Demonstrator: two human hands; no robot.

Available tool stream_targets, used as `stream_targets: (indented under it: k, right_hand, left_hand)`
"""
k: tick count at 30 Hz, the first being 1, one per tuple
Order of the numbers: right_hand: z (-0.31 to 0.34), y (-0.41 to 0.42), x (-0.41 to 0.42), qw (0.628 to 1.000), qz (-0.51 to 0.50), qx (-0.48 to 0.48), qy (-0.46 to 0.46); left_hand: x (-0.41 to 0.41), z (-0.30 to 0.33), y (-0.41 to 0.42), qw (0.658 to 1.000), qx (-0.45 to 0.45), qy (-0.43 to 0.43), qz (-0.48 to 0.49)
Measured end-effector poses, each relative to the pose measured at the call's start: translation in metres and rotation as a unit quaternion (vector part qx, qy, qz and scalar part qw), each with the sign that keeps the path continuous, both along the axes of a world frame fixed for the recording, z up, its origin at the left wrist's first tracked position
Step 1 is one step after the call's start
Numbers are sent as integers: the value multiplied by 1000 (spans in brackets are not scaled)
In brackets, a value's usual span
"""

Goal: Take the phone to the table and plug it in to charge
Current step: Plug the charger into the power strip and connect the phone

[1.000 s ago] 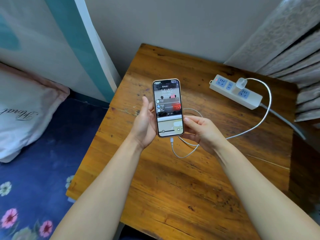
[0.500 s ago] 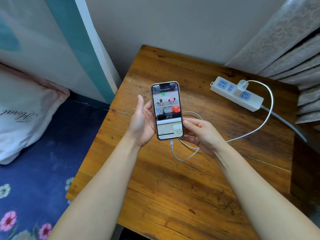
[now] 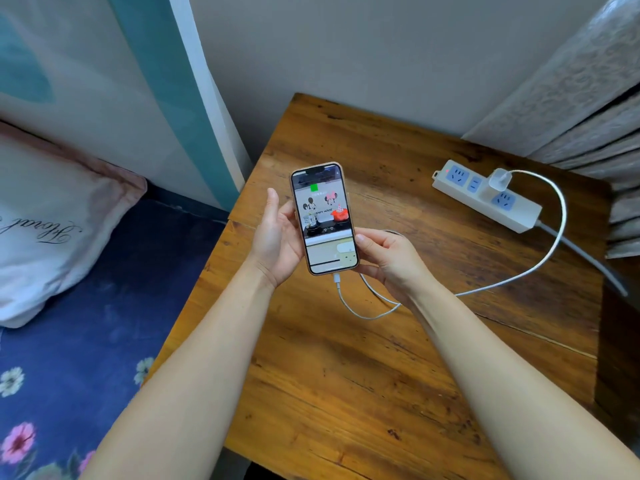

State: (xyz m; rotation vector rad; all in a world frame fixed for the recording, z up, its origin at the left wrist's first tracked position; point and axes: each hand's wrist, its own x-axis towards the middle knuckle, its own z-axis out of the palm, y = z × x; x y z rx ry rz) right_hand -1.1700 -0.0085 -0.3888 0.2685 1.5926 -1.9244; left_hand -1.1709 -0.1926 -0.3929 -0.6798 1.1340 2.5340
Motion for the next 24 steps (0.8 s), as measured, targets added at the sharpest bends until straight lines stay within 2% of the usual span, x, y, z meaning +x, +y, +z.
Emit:
stream_targets:
  k: [4,10,14,19,24]
  right_hand:
    - [-19,-36,-16,998,8,67,-14]
    - [-56,-66,-26,993,-8,97,-72]
    - [-66,-69,-30,988,-6,130,-77]
    - [-73,-68,-36,981,-9,181,-65]
    - [-79,-69,-38,966,8,251,-54]
  left_hand:
    - [-21,-21,-40,997,-17,-61,44]
    - [-49,-53,-75,992,-43,-115,34]
    - [-60,-63,-82,981,-136,-131,-32]
    - [-69,-65,-86,937,-297,-143,-118]
    - [-74,-66,-83,913,-358,-138,-135]
